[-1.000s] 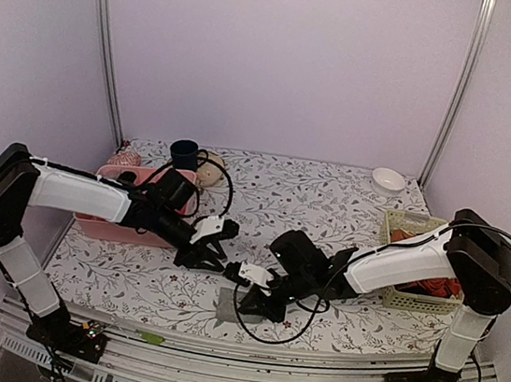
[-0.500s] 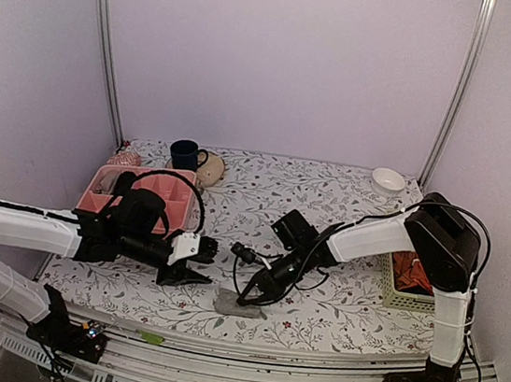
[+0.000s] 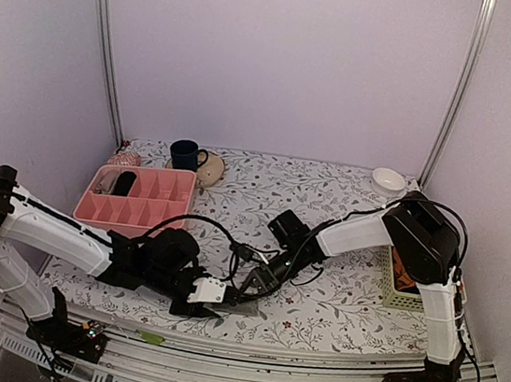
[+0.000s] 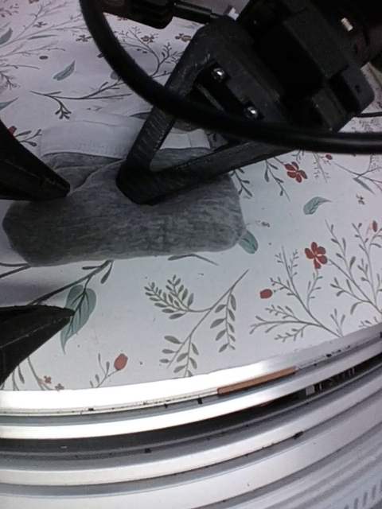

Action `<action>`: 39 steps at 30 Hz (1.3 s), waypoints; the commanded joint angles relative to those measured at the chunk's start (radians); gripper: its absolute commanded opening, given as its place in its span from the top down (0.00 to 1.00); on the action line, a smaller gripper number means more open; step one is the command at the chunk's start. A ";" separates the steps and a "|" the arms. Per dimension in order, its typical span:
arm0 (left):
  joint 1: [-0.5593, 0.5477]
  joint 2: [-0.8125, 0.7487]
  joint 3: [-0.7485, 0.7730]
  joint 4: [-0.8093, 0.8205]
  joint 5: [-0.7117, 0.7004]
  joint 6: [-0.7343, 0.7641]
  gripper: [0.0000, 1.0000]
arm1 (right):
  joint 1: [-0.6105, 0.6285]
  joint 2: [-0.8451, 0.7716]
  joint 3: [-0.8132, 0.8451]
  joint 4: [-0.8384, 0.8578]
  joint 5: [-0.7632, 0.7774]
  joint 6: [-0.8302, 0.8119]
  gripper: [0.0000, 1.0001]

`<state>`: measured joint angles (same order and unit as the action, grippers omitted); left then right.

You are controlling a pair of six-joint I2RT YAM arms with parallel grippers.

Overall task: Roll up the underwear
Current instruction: Roll the underwear at the center of the board.

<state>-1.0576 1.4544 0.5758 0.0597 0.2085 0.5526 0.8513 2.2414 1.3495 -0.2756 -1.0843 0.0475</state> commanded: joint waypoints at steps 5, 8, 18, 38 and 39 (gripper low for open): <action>-0.023 0.133 0.107 0.052 -0.076 0.077 0.54 | -0.004 0.098 -0.037 -0.076 0.154 -0.020 1.00; -0.023 0.185 0.146 0.004 -0.047 0.099 0.60 | -0.004 0.096 -0.034 -0.075 0.163 -0.027 1.00; 0.016 0.211 0.206 -0.218 0.109 0.103 0.94 | -0.034 -0.124 -0.154 0.076 0.218 -0.031 0.86; 0.279 0.531 0.641 -0.619 0.508 0.126 1.00 | 0.025 -0.703 -0.574 0.334 0.606 -0.143 0.44; 0.287 0.556 0.655 -0.626 0.517 0.127 1.00 | 0.048 -0.692 -0.568 0.334 0.632 -0.158 0.44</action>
<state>-0.8062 1.9141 1.1622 -0.4648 0.6685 0.6537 0.8143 1.5509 0.7841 0.0395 -0.5873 -0.0212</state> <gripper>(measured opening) 0.132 0.562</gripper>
